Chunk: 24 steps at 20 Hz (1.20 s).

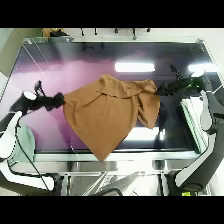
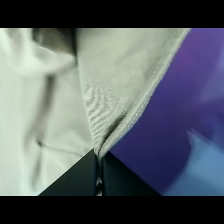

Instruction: Fold the shirts.

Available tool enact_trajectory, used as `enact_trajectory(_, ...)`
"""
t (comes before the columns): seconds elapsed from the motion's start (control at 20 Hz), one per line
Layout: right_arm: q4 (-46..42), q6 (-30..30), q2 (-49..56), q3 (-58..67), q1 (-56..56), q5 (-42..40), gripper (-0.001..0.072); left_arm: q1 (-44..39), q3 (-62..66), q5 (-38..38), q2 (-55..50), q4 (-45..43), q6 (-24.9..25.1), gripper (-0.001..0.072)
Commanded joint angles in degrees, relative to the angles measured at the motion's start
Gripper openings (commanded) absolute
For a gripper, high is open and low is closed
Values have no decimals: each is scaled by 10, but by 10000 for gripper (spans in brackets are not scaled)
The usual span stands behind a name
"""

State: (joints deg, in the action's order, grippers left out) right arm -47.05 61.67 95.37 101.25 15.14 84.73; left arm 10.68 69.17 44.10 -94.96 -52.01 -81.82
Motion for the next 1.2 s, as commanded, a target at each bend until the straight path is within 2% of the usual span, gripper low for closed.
enact_trajectory(0.0,-124,59,-43,-54,13,57,20,8,174,-4,-60,6,4,19)
enact_trajectory(0.15,-128,70,-124,-206,12,45,20,10,339,9,-124,6,18,20)
enact_trajectory(0.35,-124,82,-254,-416,6,-89,20,-6,479,39,-215,8,23,25)
enact_trajectory(0.4,-119,82,-269,-438,5,-112,20,-6,488,51,-225,8,23,169)
enact_trajectory(0.45,-105,82,-277,-449,4,-123,20,-6,484,53,-226,11,23,578)
enact_trajectory(0.5,-86,79,-279,-450,4,-127,21,-5,477,59,-223,12,14,685)
enact_trajectory(0.7,30,19,-278,-450,3,-163,21,18,460,162,-209,9,13,685)
enact_trajectory(0.9,49,2,-279,-450,4,-159,21,59,452,413,-207,-5,5,685)
enact_trajectory(1.0,48,-5,-279,-450,4,-158,21,73,388,519,-191,-57,-9,685)
enact_trajectory(1.05,48,-5,-279,-450,4,-157,21,75,333,532,-173,-83,-13,685)
enact_trajectory(1.15,49,-11,-279,-450,4,-147,21,81,201,494,-119,-99,0,685)
